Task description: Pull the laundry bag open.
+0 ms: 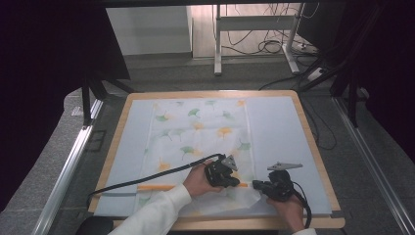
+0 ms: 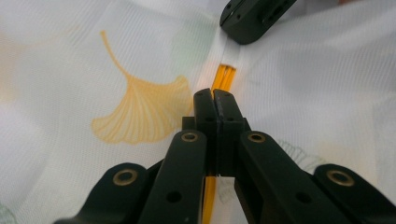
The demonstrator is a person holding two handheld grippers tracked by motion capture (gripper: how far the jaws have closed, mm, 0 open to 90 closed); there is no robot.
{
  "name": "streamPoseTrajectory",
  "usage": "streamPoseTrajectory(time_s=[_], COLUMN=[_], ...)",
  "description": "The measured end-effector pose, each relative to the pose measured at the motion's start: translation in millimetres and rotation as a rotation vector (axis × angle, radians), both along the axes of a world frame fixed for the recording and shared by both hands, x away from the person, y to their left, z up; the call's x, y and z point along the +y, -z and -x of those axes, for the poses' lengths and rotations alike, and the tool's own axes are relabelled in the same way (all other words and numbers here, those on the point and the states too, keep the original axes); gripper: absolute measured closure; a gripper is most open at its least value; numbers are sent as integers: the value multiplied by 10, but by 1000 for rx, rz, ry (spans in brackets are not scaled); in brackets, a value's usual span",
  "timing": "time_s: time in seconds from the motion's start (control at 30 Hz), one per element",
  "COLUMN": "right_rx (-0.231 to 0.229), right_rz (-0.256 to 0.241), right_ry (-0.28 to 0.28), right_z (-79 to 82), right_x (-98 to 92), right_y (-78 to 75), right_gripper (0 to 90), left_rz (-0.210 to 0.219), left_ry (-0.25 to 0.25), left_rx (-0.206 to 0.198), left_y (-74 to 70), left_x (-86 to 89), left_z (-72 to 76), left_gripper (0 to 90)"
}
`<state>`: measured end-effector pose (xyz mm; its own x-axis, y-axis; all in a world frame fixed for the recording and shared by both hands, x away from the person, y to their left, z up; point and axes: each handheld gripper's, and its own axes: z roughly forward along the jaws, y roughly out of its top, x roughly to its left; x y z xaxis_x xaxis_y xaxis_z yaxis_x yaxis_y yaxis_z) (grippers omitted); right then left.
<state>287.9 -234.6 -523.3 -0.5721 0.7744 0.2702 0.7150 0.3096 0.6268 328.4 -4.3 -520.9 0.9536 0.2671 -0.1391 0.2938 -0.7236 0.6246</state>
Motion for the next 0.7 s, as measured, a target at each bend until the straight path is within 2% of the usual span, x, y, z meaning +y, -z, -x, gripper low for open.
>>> streamPoseTrajectory(time_s=[0.37, 0.5, 0.7], right_rx=[-2, -11, -11], right_rz=[4, 1, 3], right_ry=[-2, -3, -5], right_z=[4, 7, 10], right_x=[-2, -1, -1], right_y=[-1, 5, 4], right_gripper=[896, 896, 896], left_rz=[-8, -29, -24], left_ry=[-20, -20, -19], left_rx=[17, -10, -5], left_y=[3, -11, -7], left_x=[208, 220, 228], left_z=[15, 59, 64], left_gripper=[900, 900, 900])
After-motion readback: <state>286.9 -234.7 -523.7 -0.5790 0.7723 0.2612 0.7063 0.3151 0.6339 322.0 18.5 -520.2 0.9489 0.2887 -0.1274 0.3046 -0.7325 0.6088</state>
